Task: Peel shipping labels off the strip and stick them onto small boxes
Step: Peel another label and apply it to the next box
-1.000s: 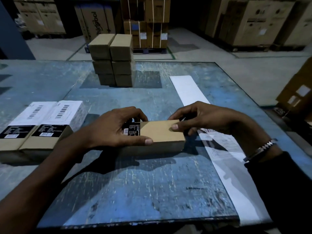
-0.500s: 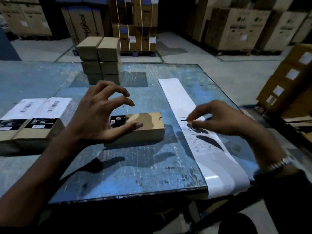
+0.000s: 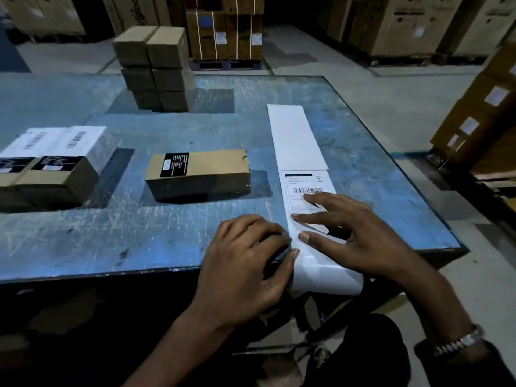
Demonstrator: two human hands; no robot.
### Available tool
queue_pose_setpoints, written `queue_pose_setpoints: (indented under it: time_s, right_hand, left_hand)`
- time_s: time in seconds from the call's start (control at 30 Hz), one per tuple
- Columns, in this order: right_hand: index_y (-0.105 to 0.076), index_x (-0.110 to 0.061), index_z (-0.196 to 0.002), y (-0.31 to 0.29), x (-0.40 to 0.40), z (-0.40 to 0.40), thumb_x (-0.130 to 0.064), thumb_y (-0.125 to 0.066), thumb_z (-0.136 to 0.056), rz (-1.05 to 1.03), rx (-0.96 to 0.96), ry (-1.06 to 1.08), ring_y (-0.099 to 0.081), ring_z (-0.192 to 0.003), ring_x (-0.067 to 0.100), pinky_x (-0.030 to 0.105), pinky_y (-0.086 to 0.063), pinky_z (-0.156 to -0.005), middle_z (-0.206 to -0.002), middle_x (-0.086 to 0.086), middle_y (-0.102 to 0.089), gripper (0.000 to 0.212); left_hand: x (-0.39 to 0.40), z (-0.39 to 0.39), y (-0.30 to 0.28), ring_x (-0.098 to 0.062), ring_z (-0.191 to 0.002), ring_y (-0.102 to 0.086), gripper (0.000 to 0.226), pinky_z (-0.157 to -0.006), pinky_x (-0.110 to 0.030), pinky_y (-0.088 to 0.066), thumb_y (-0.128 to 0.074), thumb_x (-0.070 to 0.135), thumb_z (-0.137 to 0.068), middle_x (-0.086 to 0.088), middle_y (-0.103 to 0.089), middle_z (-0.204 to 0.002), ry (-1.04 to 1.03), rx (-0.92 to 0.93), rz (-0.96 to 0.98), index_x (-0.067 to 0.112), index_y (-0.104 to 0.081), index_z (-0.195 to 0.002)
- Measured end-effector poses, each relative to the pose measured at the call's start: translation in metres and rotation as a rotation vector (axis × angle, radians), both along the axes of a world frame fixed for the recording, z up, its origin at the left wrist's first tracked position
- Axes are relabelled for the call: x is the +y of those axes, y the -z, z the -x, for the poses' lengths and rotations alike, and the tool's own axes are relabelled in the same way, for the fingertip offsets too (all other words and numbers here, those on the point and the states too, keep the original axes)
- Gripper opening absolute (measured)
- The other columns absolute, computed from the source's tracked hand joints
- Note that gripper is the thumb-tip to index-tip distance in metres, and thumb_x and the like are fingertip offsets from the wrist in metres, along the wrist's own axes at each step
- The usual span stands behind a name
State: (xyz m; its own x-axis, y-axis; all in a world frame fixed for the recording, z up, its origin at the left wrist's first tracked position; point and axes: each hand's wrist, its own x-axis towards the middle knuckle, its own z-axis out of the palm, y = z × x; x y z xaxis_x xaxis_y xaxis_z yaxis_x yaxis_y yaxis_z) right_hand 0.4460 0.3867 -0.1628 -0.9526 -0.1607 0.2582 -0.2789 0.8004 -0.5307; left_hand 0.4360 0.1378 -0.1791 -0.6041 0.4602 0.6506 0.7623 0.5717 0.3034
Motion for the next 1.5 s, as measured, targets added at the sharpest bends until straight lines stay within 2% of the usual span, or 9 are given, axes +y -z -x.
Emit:
queue_pose_setpoints:
  time_s: [0.17,0.23,0.33,0.5,0.77,0.97,1.17,1.33,1.5]
  right_hand:
    - [-0.068,-0.067,-0.125,0.0,0.001,-0.008,-0.067,-0.058,-0.09,0.007,-0.03,-0.052,-0.042,-0.149,-0.001,0.047,-0.042,-0.119,-0.156,-0.024,-0.053,0.036]
    - [-0.067,-0.069,-0.124,0.0,0.001,-0.016,-0.066,-0.06,-0.089,0.011,-0.037,-0.059,-0.041,-0.149,-0.003,0.048,-0.04,-0.121,-0.156,-0.025,-0.052,0.036]
    - [-0.07,-0.065,-0.123,0.002,0.001,-0.029,-0.065,-0.064,-0.087,0.022,-0.018,-0.059,-0.042,-0.148,-0.004,0.048,-0.039,-0.122,-0.155,-0.026,-0.053,0.036]
    - [-0.073,-0.064,-0.119,0.004,0.0,-0.038,-0.065,-0.069,-0.086,0.046,0.027,-0.06,-0.048,-0.145,0.004,0.051,-0.044,-0.115,-0.153,-0.025,-0.055,0.033]
    - [-0.077,-0.061,-0.114,0.008,-0.002,-0.044,-0.072,-0.07,-0.085,0.096,0.087,-0.04,-0.052,-0.137,0.009,0.055,-0.048,-0.108,-0.141,-0.027,-0.061,0.032]
    - [-0.086,-0.042,-0.102,0.004,-0.007,-0.043,-0.056,-0.078,-0.087,0.108,0.14,-0.052,-0.057,-0.129,0.014,0.049,-0.052,-0.101,-0.129,-0.021,-0.069,0.022]
    - [-0.087,-0.037,-0.097,0.004,-0.01,-0.037,-0.047,-0.077,-0.092,0.041,0.21,-0.084,-0.06,-0.126,0.017,0.059,-0.049,-0.096,-0.111,-0.023,-0.075,0.015]
    - [-0.087,-0.022,-0.1,-0.001,-0.013,-0.04,-0.028,-0.084,-0.093,0.034,0.31,-0.144,-0.072,-0.102,0.018,0.044,-0.057,-0.084,-0.104,-0.007,-0.079,0.01]
    - [-0.088,-0.018,-0.096,-0.003,-0.009,-0.043,-0.024,-0.085,-0.09,0.093,0.267,-0.172,-0.076,-0.103,0.013,0.043,-0.06,-0.086,-0.104,-0.004,-0.081,0.009]
  left_hand:
    - [0.008,-0.048,0.016,-0.016,-0.072,-0.066,0.017,-0.064,-0.036,-0.053,-0.073,0.029,-0.099,0.006,-0.067,-0.081,-0.024,-0.051,-0.218,0.02,-0.078,-0.085]
    - [0.011,-0.061,0.029,-0.009,-0.066,-0.064,0.025,-0.058,-0.037,-0.052,-0.071,0.039,-0.1,0.009,-0.065,-0.075,-0.071,-0.292,-0.307,0.023,-0.075,-0.081]
    - [0.018,-0.067,0.043,-0.009,-0.074,-0.073,0.022,-0.068,-0.031,-0.059,-0.072,0.052,-0.095,0.014,-0.076,-0.092,-0.099,-0.696,-0.465,0.032,-0.081,-0.102]
    - [0.041,-0.072,0.029,-0.011,-0.042,-0.061,0.011,-0.042,-0.016,-0.038,-0.072,0.023,-0.099,-0.006,-0.076,-0.072,0.014,-1.214,-0.893,0.017,-0.08,-0.106]
    - [0.045,-0.073,0.03,-0.014,-0.045,-0.061,0.013,-0.046,-0.018,-0.041,-0.069,0.012,-0.1,-0.005,-0.081,-0.093,0.055,-1.11,-0.935,0.017,-0.076,-0.11]
    - [0.04,-0.068,0.027,-0.015,-0.047,-0.065,0.016,-0.048,-0.017,-0.043,-0.07,0.008,-0.1,-0.006,-0.082,-0.096,0.094,-1.099,-0.858,0.013,-0.077,-0.113]
    - [0.038,-0.062,0.024,-0.013,-0.044,-0.062,0.016,-0.047,-0.017,-0.042,-0.071,0.009,-0.099,-0.003,-0.083,-0.096,0.137,-1.118,-0.886,0.016,-0.08,-0.11]
    - [0.037,-0.058,0.024,-0.012,-0.042,-0.061,0.017,-0.045,-0.016,-0.042,-0.072,0.007,-0.097,-0.008,-0.082,-0.088,0.144,-1.206,-0.972,0.013,-0.08,-0.111]
    - [0.037,-0.06,0.025,-0.012,-0.044,-0.063,0.016,-0.047,-0.017,-0.045,-0.075,0.007,-0.094,-0.01,-0.083,-0.094,0.171,-1.289,-1.037,0.014,-0.081,-0.106]
